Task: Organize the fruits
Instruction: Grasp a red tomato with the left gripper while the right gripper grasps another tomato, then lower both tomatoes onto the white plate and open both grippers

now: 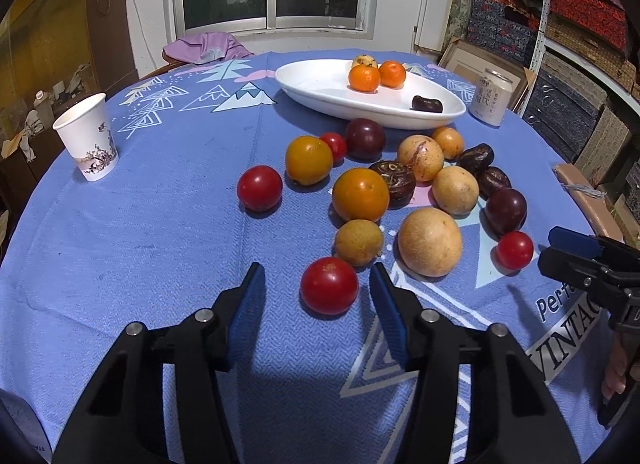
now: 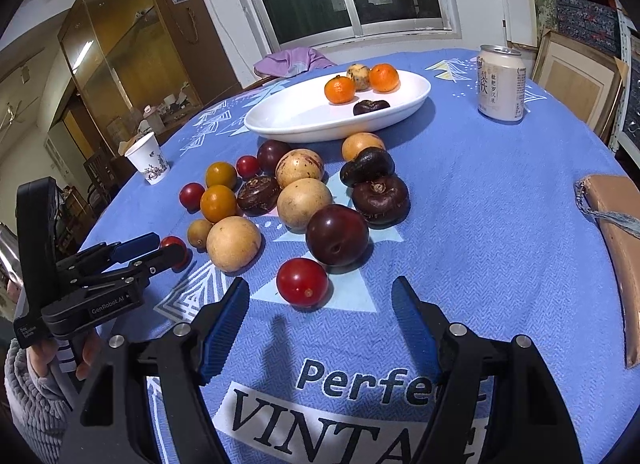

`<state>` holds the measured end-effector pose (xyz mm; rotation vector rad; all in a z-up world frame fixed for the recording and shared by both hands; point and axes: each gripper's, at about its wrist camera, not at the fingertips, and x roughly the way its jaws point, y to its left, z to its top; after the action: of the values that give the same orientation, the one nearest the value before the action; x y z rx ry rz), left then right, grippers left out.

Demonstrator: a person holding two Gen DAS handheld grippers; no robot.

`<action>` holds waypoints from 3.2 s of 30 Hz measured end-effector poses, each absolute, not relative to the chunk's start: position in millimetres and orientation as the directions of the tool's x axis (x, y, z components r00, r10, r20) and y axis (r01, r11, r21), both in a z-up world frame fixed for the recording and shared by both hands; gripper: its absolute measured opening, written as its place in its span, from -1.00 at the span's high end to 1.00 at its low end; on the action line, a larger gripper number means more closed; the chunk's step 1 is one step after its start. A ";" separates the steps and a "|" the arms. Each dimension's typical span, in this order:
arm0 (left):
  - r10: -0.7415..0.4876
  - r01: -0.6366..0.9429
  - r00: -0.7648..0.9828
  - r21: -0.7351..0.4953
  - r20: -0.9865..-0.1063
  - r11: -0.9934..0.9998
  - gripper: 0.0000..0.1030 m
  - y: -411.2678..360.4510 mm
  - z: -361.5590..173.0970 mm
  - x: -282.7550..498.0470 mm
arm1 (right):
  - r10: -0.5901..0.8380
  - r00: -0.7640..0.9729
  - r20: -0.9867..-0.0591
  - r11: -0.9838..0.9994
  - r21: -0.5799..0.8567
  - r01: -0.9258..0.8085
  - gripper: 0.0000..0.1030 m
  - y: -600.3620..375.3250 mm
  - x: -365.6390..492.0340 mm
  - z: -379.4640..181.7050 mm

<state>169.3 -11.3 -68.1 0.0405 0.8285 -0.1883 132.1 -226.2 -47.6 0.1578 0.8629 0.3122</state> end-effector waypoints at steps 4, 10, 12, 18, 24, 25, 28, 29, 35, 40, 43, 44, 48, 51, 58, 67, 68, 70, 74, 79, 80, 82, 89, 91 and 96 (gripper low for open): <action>-0.157 0.187 0.651 -0.043 -0.743 0.981 0.02 -13.2 -69.9 171.5 | 0.322 0.606 -0.727 0.947 0.242 -0.213 -0.45 -221.7 134.0 -48.5; -0.167 0.197 0.644 -0.050 -0.746 0.979 0.23 -14.7 -70.6 172.5 | 0.306 0.609 -0.732 0.951 0.199 -0.239 -0.45 -212.6 134.2 -47.9; -0.168 0.194 0.639 -0.054 -0.750 0.979 0.24 -14.3 -71.4 173.6 | 0.305 0.604 -0.736 0.950 0.188 -0.250 -0.42 -209.4 134.1 -48.4; -0.175 0.200 0.635 -0.058 -0.753 0.978 0.38 -14.1 -72.4 173.5 | 0.325 0.566 -0.758 0.941 0.199 -0.273 0.06 -203.5 140.0 -54.2; -0.181 0.207 0.628 -0.062 -0.756 0.976 0.42 -15.4 -73.1 173.3 | 0.336 0.549 -0.765 0.938 0.222 -0.265 0.17 -204.6 143.8 -57.5; -0.182 0.207 0.628 -0.063 -0.757 0.976 0.42 -15.1 -73.1 173.2 | 0.337 0.547 -0.766 0.938 0.227 -0.261 0.17 -205.3 144.9 -58.0; -0.187 0.207 0.626 -0.070 -0.757 0.976 0.42 -13.9 -73.3 172.9 | 0.340 0.547 -0.765 0.938 0.234 -0.255 0.24 -206.8 146.6 -58.0; -0.188 0.207 0.626 -0.072 -0.757 0.976 0.43 -13.5 -73.5 172.6 | 0.341 0.546 -0.765 0.938 0.235 -0.255 0.28 -206.8 146.9 -58.2; -0.189 0.199 0.634 -0.078 -0.750 0.977 0.43 -11.9 -71.9 170.2 | 0.354 0.549 -0.757 0.933 0.244 -0.266 0.40 -206.9 146.3 -57.0; -0.188 0.197 0.660 -0.074 -0.728 0.978 0.43 -10.2 -65.2 164.8 | 0.383 0.562 -0.733 0.922 0.274 -0.272 0.40 -212.9 141.1 -52.0; -0.195 0.201 0.681 -0.075 -0.705 0.977 0.43 -10.1 -53.4 162.2 | 0.414 0.588 -0.695 0.910 0.313 -0.270 0.40 -222.3 136.7 -39.4; -0.199 0.205 0.684 -0.077 -0.702 0.976 0.43 -10.7 -48.5 164.1 | 0.425 0.594 -0.683 0.905 0.324 -0.274 0.40 -224.7 137.9 -32.7; -0.187 0.209 0.702 -0.052 -0.687 0.977 0.43 -20.2 -19.3 189.4 | 0.411 0.633 -0.655 0.911 0.301 -0.281 0.40 -228.8 167.2 10.8; -0.190 0.214 0.713 -0.048 -0.675 0.976 0.44 -29.3 -0.5 217.7 | 0.393 0.663 -0.637 0.920 0.286 -0.270 0.41 -228.3 202.2 36.2; -0.166 0.193 0.683 -0.044 -0.712 0.980 0.44 -47.1 1.5 303.2 | 0.362 0.620 -0.696 0.931 0.302 -0.204 0.41 -218.0 286.9 13.5; -0.173 0.197 0.622 -0.060 -0.764 0.979 0.44 -57.2 -29.7 365.9 | 0.369 0.535 -0.760 0.930 0.298 -0.217 0.40 -202.5 318.4 -26.5; -0.176 0.196 0.618 -0.067 -0.767 0.978 0.44 -57.9 -32.3 370.0 | 0.371 0.529 -0.763 0.928 0.302 -0.217 0.40 -202.3 318.3 -28.5; -0.178 0.194 0.610 -0.072 -0.772 0.978 0.43 -59.0 -38.2 378.0 | 0.378 0.517 -0.768 0.926 0.310 -0.217 0.40 -200.5 319.8 -31.7; -0.174 0.190 0.609 -0.071 -0.774 0.979 0.43 -61.3 -42.9 383.3 | 0.369 0.518 -0.772 0.929 0.300 -0.216 0.38 -198.6 321.8 -33.9; -0.172 0.183 0.610 -0.074 -0.773 0.980 0.42 -59.5 -38.7 378.4 | 0.380 0.520 -0.765 0.925 0.308 -0.222 0.31 -198.8 319.6 -29.9; -0.167 0.176 0.616 -0.072 -0.770 0.982 0.34 -57.3 -36.1 375.6 | 0.381 0.528 -0.759 0.925 0.310 -0.222 0.31 -200.1 317.6 -26.4; -0.159 0.162 0.634 -0.072 -0.757 0.984 0.27 -50.9 -27.8 366.1 | 0.387 0.548 -0.742 0.922 0.314 -0.225 0.31 -203.7 312.8 -17.9; -0.140 0.111 0.688 -0.087 -0.712 0.990 0.09 -17.3 -2.3 315.3 | 0.416 0.592 -0.690 0.909 0.334 -0.249 0.28 -219.0 278.7 9.6; -0.131 0.088 0.694 -0.097 -0.708 0.991 0.08 -5.9 -4.7 297.5 | 0.409 0.593 -0.693 0.912 0.335 -0.237 0.27 -225.7 270.4 7.7; -0.106 0.031 0.692 -0.117 -0.714 0.993 -0.15 16.4 -28.1 263.0 | 0.363 0.552 -0.750 0.932 0.297 -0.209 0.26 -235.6 263.8 -13.1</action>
<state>263.0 16.4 -28.1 -0.0981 0.8038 -0.0766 263.8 -235.6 -13.1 0.1815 0.9267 0.3401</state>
